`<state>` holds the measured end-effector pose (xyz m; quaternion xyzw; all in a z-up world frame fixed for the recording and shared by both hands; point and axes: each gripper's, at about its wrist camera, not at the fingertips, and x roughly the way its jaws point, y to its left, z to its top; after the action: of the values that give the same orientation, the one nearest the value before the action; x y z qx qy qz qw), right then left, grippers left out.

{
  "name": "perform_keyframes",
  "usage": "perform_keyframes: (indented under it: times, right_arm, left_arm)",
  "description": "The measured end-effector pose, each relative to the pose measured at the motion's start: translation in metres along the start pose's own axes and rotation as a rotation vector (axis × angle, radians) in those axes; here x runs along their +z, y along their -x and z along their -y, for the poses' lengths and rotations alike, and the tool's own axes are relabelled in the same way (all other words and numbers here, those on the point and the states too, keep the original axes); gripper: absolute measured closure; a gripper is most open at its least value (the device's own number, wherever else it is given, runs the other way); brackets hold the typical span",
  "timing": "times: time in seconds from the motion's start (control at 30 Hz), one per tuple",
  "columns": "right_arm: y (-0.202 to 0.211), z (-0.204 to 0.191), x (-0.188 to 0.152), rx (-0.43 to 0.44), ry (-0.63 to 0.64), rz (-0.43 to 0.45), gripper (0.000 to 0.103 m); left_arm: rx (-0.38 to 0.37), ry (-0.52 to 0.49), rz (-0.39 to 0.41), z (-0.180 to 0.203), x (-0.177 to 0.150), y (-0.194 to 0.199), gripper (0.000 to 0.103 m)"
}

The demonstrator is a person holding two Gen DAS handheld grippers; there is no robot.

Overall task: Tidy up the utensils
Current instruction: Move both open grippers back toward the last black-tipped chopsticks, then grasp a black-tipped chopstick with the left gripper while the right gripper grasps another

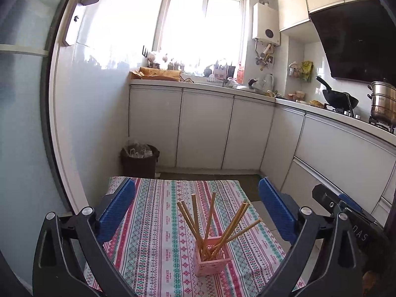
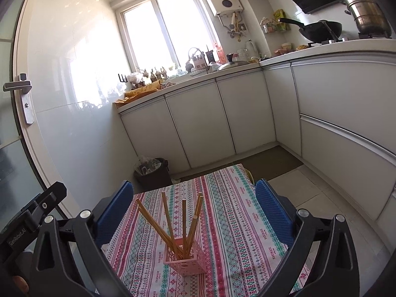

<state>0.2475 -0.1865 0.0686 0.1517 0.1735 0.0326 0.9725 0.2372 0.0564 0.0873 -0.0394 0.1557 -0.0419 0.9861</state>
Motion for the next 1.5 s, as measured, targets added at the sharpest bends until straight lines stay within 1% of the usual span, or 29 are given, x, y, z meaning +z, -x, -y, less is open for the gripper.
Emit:
perform_keyframes:
  times: [0.1, 0.17, 0.23, 0.27, 0.33, 0.4, 0.43, 0.47, 0.53, 0.57, 0.6, 0.63, 0.67, 0.7, 0.73, 0.77, 0.8, 0.9, 1.07, 1.3, 1.37, 1.43, 1.5]
  right_arm:
    - [0.011, 0.006, -0.001, -0.009, -0.009, -0.001, 0.007]
    - [0.019, 0.014, -0.004, -0.027, -0.018, -0.008, 0.007]
    - [0.027, 0.027, -0.012, -0.051, -0.021, -0.031, 0.007]
    - [0.031, 0.034, -0.019, -0.073, -0.019, -0.055, 0.007]
    - [0.033, 0.053, -0.036, -0.108, -0.017, -0.136, 0.007]
    - [0.03, 0.074, -0.058, -0.15, -0.007, -0.258, 0.007]
    - [0.028, 0.085, -0.07, -0.157, -0.005, -0.32, 0.007]
    - [0.026, 0.097, -0.082, -0.165, -0.011, -0.383, 0.007]
    - [0.022, 0.121, -0.105, -0.181, -0.045, -0.482, 0.007]
    - [0.022, 0.132, -0.116, -0.19, -0.069, -0.51, 0.007]
    - [0.022, 0.144, -0.126, -0.199, -0.103, -0.527, 0.007]
    - [0.023, 0.153, -0.136, -0.202, -0.14, -0.543, 0.007]
    - [0.022, 0.162, -0.144, -0.195, -0.174, -0.564, 0.007]
    - [0.018, 0.169, -0.15, -0.189, -0.202, -0.589, 0.007]
    - [0.016, 0.175, -0.155, -0.186, -0.22, -0.609, 0.007]
    - [0.015, 0.178, -0.158, -0.186, -0.23, -0.619, 0.007]
    - [0.015, 0.182, -0.16, -0.185, -0.235, -0.623, 0.007]
    - [0.016, 0.186, -0.158, -0.166, -0.253, -0.624, 0.007]
    - [0.013, 0.183, -0.16, -0.147, -0.245, -0.639, 0.007]
    - [0.012, 0.182, -0.16, -0.143, -0.247, -0.645, 0.007]
    - [0.012, 0.182, -0.16, -0.143, -0.247, -0.646, 0.007]
    - [0.011, 0.183, -0.16, -0.144, -0.249, -0.652, 0.007]
    - [0.011, 0.183, -0.161, -0.143, -0.253, -0.656, 0.007]
  left_arm:
    - [0.001, -0.008, -0.043, 0.003, -0.005, 0.003, 0.007]
    - [-0.017, -0.03, -0.087, 0.009, -0.017, 0.006, 0.007]
    - [-0.054, -0.076, -0.177, 0.02, -0.037, 0.003, 0.007]
    - [-0.079, -0.115, -0.253, 0.029, -0.05, -0.003, 0.007]
    - [-0.145, -0.205, -0.427, 0.049, -0.084, -0.02, 0.007]
    - [-0.175, -0.258, -0.57, 0.066, -0.119, -0.036, 0.007]
    - [-0.195, -0.282, -0.637, 0.074, -0.137, -0.043, 0.007]
    - [-0.211, -0.301, -0.69, 0.081, -0.153, -0.049, 0.007]
    - [-0.214, -0.321, -0.773, 0.091, -0.179, -0.061, 0.009]
    - [-0.223, -0.323, -0.815, 0.095, -0.189, -0.067, 0.014]
    - [-0.228, -0.314, -0.856, 0.097, -0.198, -0.075, 0.023]
    - [-0.225, -0.306, -0.891, 0.097, -0.209, -0.079, 0.03]
    - [-0.221, -0.304, -0.923, 0.099, -0.217, -0.086, 0.045]
    - [-0.21, -0.303, -0.948, 0.099, -0.224, -0.093, 0.057]
    - [-0.194, -0.297, -0.971, 0.099, -0.231, -0.1, 0.061]
    - [-0.183, -0.29, -0.991, 0.098, -0.237, -0.106, 0.068]
    - [-0.179, -0.282, -1.007, 0.099, -0.241, -0.111, 0.071]
    - [-0.184, -0.236, -1.064, 0.099, -0.252, -0.126, 0.071]
    - [-0.147, -0.213, -1.121, 0.1, -0.265, -0.143, 0.072]
    - [-0.158, -0.195, -1.12, 0.106, -0.263, -0.152, 0.073]
    - [-0.161, -0.204, -1.124, 0.109, -0.261, -0.15, 0.073]
    - [-0.165, -0.215, -1.141, 0.111, -0.265, -0.152, 0.073]
    - [-0.166, -0.231, -1.13, 0.116, -0.263, -0.15, 0.074]
